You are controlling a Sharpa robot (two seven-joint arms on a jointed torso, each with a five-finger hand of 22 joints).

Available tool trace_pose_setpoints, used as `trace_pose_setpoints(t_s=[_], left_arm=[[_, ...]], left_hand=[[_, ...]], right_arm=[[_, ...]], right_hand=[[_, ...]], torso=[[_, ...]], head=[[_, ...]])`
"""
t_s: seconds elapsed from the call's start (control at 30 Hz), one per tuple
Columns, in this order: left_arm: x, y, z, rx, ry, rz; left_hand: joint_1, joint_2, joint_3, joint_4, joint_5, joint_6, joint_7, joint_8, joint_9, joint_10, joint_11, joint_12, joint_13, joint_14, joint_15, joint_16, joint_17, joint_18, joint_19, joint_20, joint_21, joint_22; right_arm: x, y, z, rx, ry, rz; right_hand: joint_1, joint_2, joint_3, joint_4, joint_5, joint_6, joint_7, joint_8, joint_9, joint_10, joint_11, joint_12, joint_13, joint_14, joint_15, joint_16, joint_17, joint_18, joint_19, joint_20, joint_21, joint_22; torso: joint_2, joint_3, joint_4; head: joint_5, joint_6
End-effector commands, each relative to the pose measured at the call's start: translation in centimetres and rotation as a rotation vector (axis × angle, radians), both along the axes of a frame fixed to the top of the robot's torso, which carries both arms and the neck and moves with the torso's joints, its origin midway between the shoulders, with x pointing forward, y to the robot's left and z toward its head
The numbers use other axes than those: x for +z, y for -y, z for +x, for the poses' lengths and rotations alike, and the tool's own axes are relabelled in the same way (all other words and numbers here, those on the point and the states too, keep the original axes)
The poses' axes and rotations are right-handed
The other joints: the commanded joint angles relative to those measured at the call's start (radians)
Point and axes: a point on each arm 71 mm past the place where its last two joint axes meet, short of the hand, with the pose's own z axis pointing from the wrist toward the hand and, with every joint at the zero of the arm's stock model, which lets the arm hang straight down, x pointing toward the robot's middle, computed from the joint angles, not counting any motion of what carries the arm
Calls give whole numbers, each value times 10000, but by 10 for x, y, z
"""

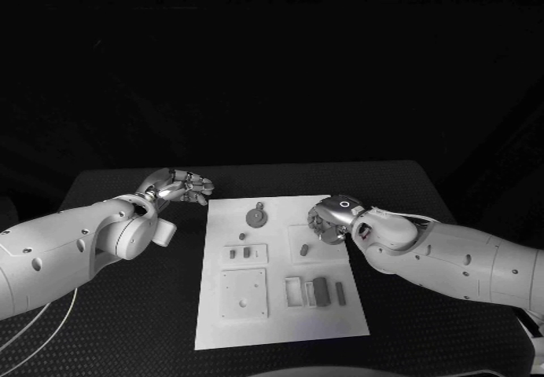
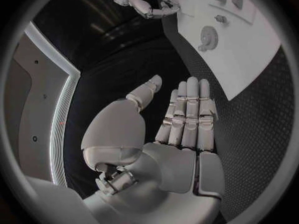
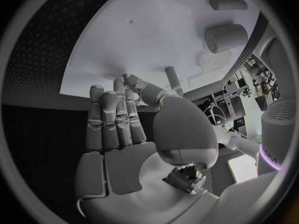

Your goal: Assemble the parts on the task board

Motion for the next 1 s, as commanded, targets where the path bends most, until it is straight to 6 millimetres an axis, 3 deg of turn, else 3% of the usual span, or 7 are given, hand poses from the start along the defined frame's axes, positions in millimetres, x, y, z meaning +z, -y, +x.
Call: trace_pose_setpoints(t_s=[0.03, 0.6, 0.77, 1.0], left_arm=[[1, 2, 0, -109, -13, -117], [1, -1, 1, -4, -34, -101], [1, -2, 2, 72, 0, -89], [1, -3, 3, 158, 22, -97]], left_hand=[[-83, -37, -48, 7, -40, -88, -17, 53, -16, -14, -20, 24, -9, 48, 9, -36, 13, 3, 85, -18, 54, -16], [-98, -57, -63, 15, -39, -100, -14, 56, -19, -16, -19, 18, -13, 49, 9, -60, 49, -3, 87, -22, 47, -29], [-98, -59, -64, 15, -39, -101, -13, 57, -19, -16, -19, 17, -13, 49, 8, -62, 54, -3, 87, -23, 47, -30], [-95, -61, -63, 15, -39, -103, -13, 59, -20, -16, -19, 17, -14, 52, 7, -67, 63, -3, 89, -26, 46, -33]], right_arm=[[2, 1, 2, -83, -817, 426], [21, 1, 2, -284, -1197, 1444], [33, -10, -5, 92, -997, 1976], [46, -44, -24, 1149, -886, 2618]], right_hand=[[-61, -22, 60, -12, 39, 10, 21, 24, 9, 65, -15, 9, -10, -37, -66, -81, 5, 158, 48, 3, 37, 8], [-98, -2, 59, -5, 38, -8, 31, 12, 1, 57, -7, -17, -24, -45, -58, -109, 2, 158, 43, 7, 13, -1], [-104, 2, 58, -4, 38, -9, 32, 12, 1, 58, -6, -20, -25, -44, -58, -111, 2, 158, 44, 7, 11, -2], [-106, 6, 59, -6, 38, -10, 32, 11, 0, 61, -7, -22, -27, -40, -58, -112, 3, 158, 49, 6, 10, -2]], torso=[[1, -3, -14], [-1, 0, -5], [-6, -10, -20], [-10, -1, -2]], head=[[3, 10], [41, -17], [114, 7], [322, -5]])
